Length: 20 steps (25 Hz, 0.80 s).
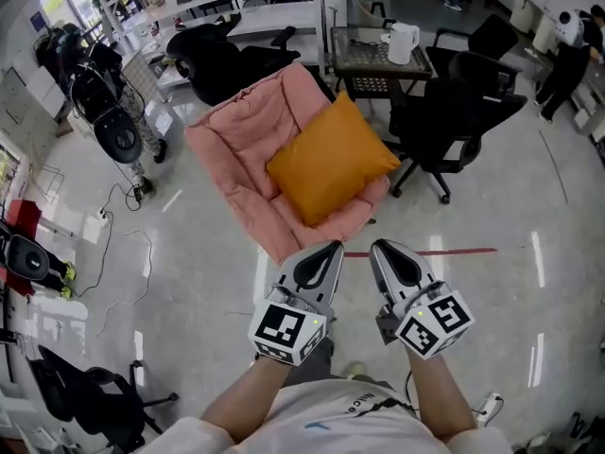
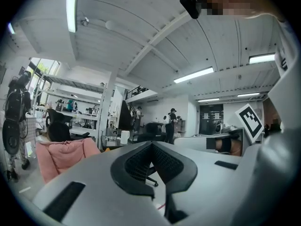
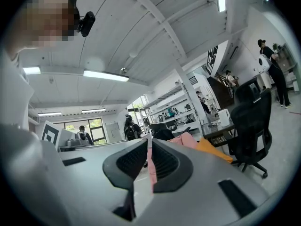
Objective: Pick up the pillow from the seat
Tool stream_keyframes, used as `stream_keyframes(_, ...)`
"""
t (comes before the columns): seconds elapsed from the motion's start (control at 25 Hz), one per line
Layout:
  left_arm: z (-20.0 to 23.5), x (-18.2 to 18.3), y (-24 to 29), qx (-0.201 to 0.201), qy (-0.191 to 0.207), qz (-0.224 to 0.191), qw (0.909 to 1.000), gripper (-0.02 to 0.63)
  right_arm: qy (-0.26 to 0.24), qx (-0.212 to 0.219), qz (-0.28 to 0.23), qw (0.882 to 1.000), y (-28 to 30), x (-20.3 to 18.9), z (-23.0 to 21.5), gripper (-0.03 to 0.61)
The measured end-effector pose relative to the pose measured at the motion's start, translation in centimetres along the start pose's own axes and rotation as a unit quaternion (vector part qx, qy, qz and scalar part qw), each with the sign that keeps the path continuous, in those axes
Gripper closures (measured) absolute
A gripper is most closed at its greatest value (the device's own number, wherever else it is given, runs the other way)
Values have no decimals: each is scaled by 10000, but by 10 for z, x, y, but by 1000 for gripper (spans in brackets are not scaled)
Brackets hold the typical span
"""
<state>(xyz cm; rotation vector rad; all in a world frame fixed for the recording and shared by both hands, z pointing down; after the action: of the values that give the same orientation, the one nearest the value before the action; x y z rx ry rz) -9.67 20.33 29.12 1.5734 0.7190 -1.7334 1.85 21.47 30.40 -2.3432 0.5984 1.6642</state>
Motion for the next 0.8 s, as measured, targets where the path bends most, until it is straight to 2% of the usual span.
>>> stream_keyframes(0.16, 48, -1, 26, -186, -36, 46, 9998, 603, 0, -235, -2, 9997, 47, 2, -12, 558)
stream_keyframes(0.4, 96, -2, 56, -495, -133, 96, 9986, 603, 38, -589, -2, 9983, 95, 1, -27, 558)
stream_keyframes(0.8, 137, -17, 111, -742, -242, 212, 9967, 603, 275, -940, -27, 9952, 136, -7, -74, 555)
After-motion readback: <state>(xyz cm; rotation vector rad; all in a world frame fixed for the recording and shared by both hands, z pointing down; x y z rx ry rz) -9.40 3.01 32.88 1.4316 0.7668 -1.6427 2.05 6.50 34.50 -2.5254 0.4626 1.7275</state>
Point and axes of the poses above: the fingertips, and each gripper's own axes: y forward along the fingers, z to its left, x out of its top, the point moved 4 cm from there along -y, backward along the fingers, and after that the axes turned 9 degrees about -x, right-handed, at the moved point
